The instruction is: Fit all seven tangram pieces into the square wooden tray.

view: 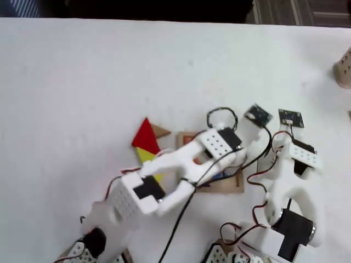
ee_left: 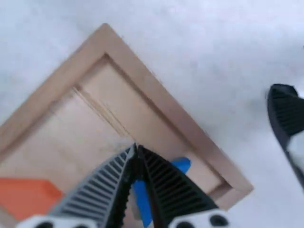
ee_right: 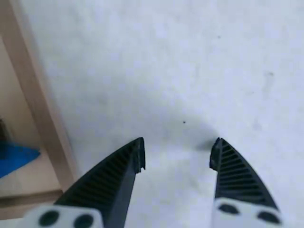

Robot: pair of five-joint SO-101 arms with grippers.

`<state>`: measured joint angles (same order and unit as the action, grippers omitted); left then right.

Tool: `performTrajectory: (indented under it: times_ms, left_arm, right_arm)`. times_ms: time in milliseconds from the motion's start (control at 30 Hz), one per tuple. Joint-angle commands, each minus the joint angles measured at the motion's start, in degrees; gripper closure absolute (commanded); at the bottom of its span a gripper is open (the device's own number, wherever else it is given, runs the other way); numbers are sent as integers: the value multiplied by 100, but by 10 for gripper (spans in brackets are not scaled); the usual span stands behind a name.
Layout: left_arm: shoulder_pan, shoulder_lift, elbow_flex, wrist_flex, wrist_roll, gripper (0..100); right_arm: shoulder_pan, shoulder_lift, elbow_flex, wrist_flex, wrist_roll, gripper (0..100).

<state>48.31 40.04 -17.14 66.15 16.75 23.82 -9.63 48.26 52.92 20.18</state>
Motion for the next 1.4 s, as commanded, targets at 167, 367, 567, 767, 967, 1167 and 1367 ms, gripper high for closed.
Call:
performTrajectory:
  times_ms: [167,367,567,767,967,1167,1367]
  left_arm:
    - [505,-66,-158,387,18,978]
    - [760,-75,-167,571,18,978]
    - [646,-435,-141,712,18,978]
    - [163,-840,62,800,18,978]
    - [-251,-892,519,44,18,978]
    - [-374,-901,510,44,18,978]
    - [-558,-1059,580,62,44,978]
  right_arm:
    - [-57,-31,-167,-4,18,776]
    - [-66,-31,-167,-4,18,776]
    - [-66,-31,-167,-4,18,776]
    - [-66,-31,-167,-4,18,776]
    - [-66,-31,-167,-4,18,776]
    - [-66,-31,-167,-4,18,776]
    - [-66,-31,-167,-4,18,776]
